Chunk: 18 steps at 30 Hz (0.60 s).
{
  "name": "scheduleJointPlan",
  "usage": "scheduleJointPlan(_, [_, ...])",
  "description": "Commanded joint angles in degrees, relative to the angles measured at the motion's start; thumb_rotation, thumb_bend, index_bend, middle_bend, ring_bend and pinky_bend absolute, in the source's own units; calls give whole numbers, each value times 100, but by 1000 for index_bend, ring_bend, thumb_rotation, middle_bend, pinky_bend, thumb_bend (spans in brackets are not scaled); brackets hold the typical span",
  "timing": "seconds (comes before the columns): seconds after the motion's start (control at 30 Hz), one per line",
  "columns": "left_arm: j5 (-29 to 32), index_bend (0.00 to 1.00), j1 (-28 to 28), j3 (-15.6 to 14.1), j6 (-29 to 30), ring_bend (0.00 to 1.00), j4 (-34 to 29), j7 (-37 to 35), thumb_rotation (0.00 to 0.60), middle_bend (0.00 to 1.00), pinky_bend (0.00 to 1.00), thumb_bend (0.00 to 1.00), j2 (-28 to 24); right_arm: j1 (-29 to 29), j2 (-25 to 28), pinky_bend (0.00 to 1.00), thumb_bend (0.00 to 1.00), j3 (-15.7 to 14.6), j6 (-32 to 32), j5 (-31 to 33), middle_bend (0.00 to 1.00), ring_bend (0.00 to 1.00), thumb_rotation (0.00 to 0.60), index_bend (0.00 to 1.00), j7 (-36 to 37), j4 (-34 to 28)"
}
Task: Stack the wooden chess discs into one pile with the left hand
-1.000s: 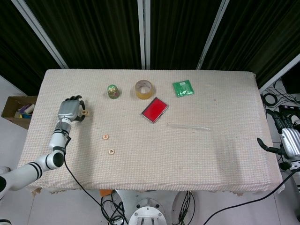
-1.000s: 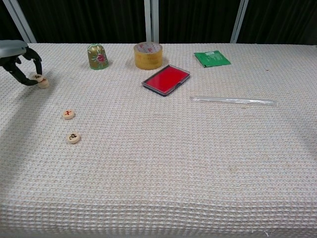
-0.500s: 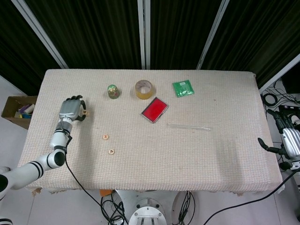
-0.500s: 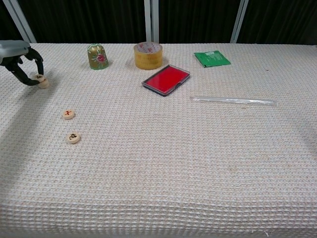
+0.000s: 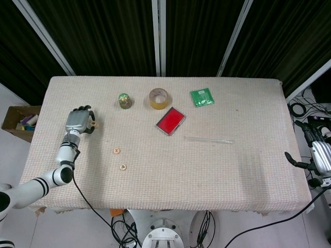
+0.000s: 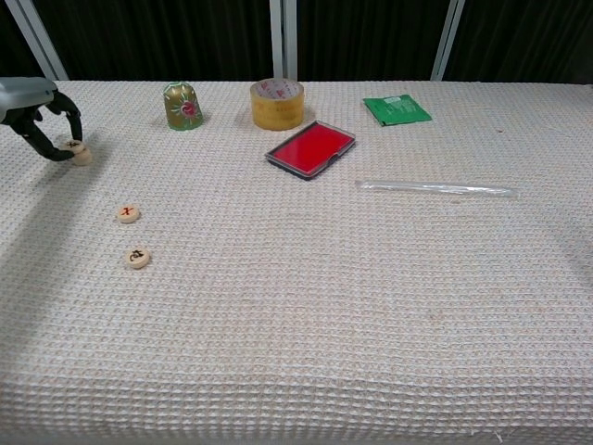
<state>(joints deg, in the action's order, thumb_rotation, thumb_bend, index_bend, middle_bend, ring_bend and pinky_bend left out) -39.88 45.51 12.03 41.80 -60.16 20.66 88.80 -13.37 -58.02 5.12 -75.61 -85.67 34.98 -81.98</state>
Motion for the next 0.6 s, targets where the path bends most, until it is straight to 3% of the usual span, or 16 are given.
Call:
scheduleJointPlan(0.03, [19, 434, 4, -4, 0, 107, -12, 17, 600, 125, 178, 338, -13, 4, -2, 0, 262, 1, -1, 3, 95, 0, 600, 0, 7, 2])
scheduleJointPlan(0.6, [-52, 389, 4, -30, 119, 107, -240, 28, 600, 114, 178, 303, -112, 28, 5, 0, 261, 9, -19, 8, 98, 0, 600, 0, 43, 18])
